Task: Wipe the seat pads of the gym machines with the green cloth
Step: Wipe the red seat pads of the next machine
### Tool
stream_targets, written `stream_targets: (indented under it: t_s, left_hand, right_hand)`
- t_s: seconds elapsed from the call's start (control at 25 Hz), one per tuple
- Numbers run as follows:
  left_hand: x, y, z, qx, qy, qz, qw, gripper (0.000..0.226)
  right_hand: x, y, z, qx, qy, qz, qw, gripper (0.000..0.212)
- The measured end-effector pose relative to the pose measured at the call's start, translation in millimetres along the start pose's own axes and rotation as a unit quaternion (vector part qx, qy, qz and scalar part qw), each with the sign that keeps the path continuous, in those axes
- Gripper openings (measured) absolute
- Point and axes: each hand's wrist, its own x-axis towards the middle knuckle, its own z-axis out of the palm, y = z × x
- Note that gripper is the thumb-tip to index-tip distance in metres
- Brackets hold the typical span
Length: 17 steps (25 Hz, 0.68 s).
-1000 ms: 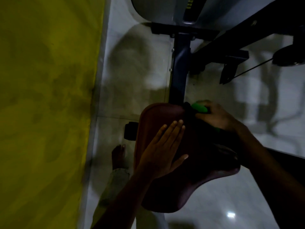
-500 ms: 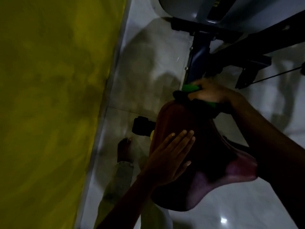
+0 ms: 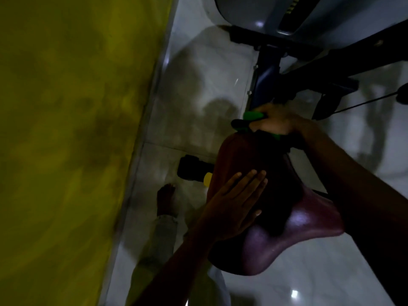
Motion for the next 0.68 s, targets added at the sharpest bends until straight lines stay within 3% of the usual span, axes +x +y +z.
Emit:
stream_targets:
  t_s: [0.08, 0.36, 0.48, 0.6, 0.68]
  left_hand:
    - [-1.7, 0.9, 1.6, -0.001, 0.000, -0.010, 1.000, 0.061]
    - [3.9, -22.1, -7.9, 0.018, -0.032, 0.074, 0.997, 0.061]
    - [5.0, -24.1, -10.5, 0.053, -0.030, 0.086, 0.994, 0.061]
    - [10.2, -26.3, -12.1, 0.071, -0.028, 0.106, 0.991, 0.062]
    - [21.1, -31.5, -18.4, 0.055, -0.030, 0.135, 0.989, 0.060]
  right_hand:
    - [-1.9, -5.0, 5.3, 0.000, 0.020, -0.019, 1.000, 0.042]
    - [-68.7, 61.3, 13.3, 0.250, 0.140, 0.035, 0.957, 0.033]
    - [-93.4, 87.6, 19.6, 0.236, 0.100, 0.072, 0.964, 0.011]
    - [-121.6, 111.9, 20.7, 0.232, 0.024, 0.133, 0.963, 0.013]
    - [-133.3, 118.6, 24.9, 0.189, 0.036, 0.143, 0.971, 0.017]
